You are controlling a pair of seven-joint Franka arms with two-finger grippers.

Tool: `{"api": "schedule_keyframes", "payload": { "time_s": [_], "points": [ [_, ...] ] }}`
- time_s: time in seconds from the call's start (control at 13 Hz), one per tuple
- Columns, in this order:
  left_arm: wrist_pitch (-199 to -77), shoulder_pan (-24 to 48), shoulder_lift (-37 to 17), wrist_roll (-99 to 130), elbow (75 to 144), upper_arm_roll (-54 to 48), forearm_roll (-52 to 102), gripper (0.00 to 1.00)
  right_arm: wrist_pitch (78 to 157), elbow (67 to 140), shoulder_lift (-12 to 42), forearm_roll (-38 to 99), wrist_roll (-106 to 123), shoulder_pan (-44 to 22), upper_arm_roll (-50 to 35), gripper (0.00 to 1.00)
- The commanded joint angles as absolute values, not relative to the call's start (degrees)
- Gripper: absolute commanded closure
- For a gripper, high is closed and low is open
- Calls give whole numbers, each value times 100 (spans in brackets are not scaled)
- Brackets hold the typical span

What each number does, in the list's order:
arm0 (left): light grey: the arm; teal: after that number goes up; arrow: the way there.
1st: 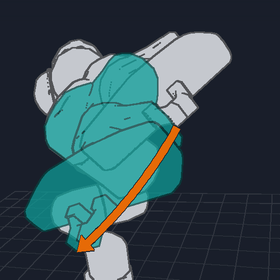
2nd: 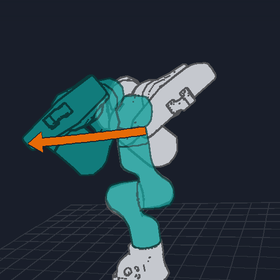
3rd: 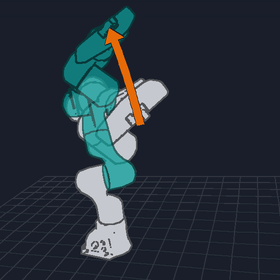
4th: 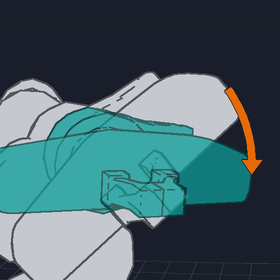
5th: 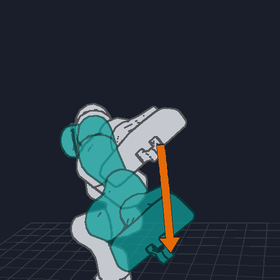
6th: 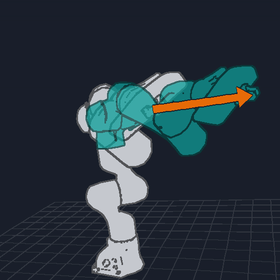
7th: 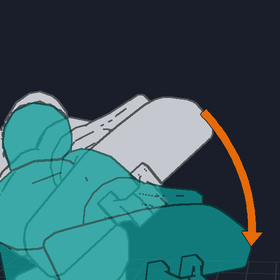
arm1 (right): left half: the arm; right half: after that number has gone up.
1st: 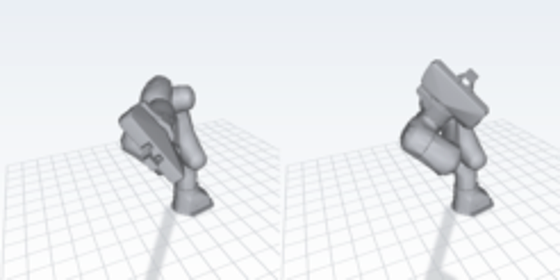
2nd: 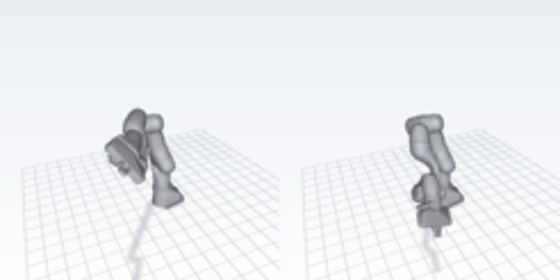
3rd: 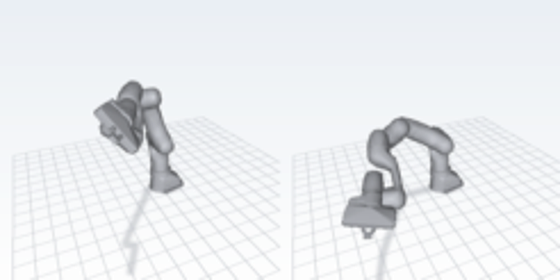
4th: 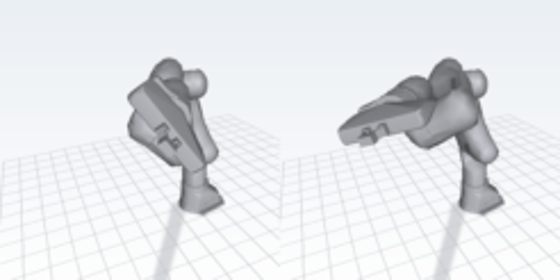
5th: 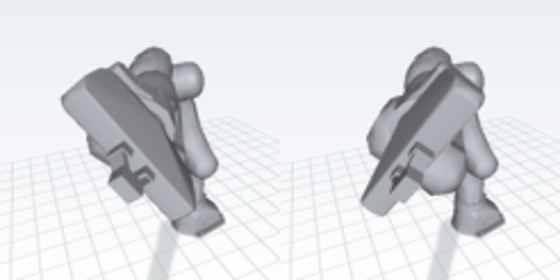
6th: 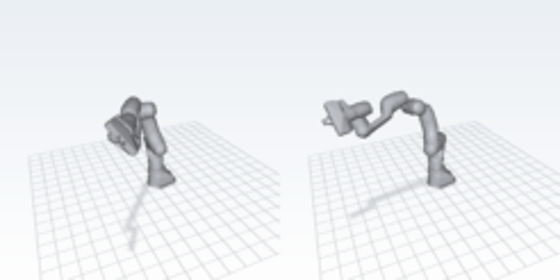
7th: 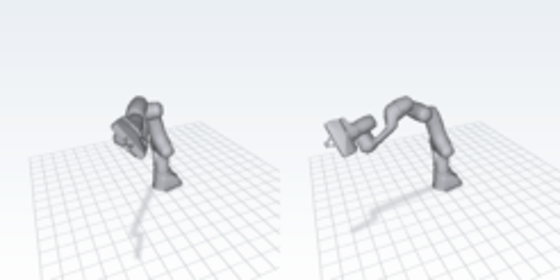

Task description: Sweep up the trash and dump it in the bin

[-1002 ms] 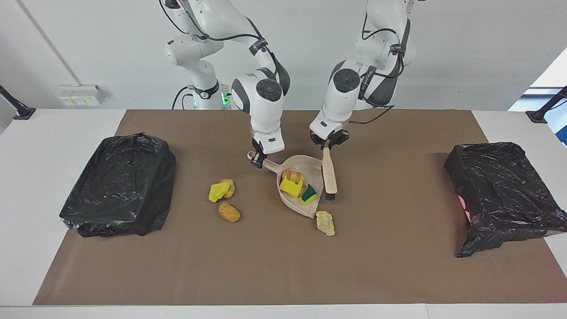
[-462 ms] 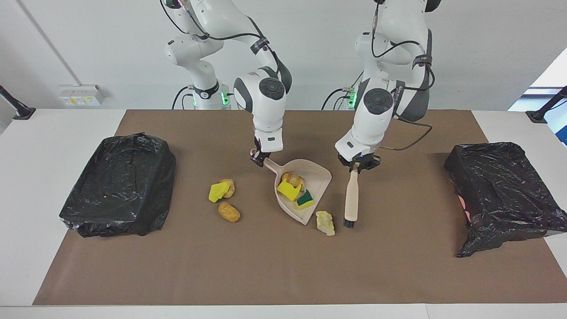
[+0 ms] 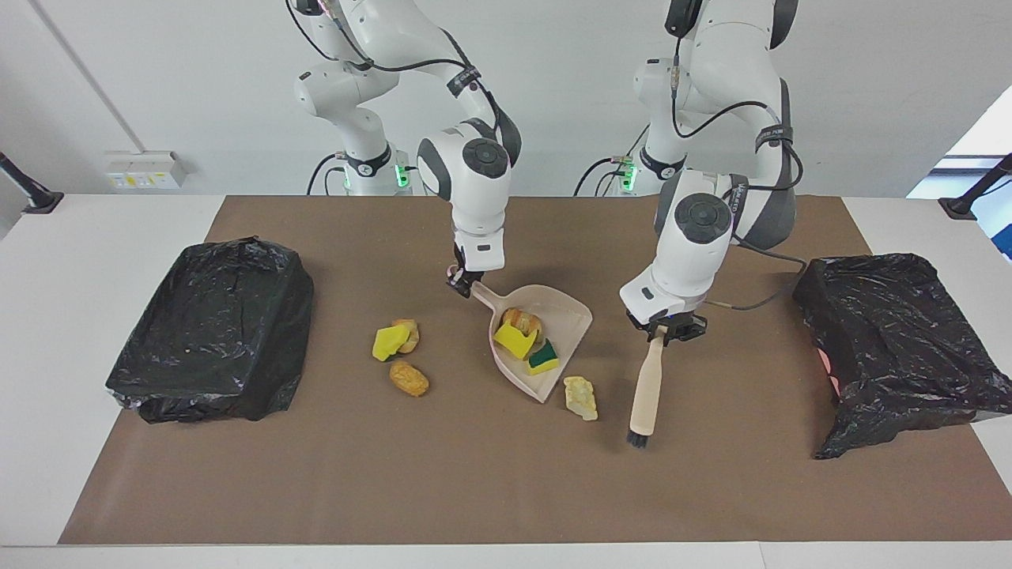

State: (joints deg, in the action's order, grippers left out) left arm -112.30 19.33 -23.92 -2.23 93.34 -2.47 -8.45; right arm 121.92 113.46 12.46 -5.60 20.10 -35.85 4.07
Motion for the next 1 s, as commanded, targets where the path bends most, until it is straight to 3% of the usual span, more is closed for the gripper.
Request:
{"api": "schedule_keyframes", "payload": {
  "time_s": [0.0,0.31,0.92],
  "points": [
    [-10969,2223,-2918,-264,8789,-272,-1248,100,12199,11461,1107,-580,1784,-3568,378,100],
    [-10593,2504,-2804,-527,8885,-281,-1239,100,12199,11461,1107,-580,1775,-3568,369,100],
    [-10143,2900,-1688,-1214,9791,-343,-448,100,12191,11461,1107,-571,1784,-3560,378,100]
  ]
}}
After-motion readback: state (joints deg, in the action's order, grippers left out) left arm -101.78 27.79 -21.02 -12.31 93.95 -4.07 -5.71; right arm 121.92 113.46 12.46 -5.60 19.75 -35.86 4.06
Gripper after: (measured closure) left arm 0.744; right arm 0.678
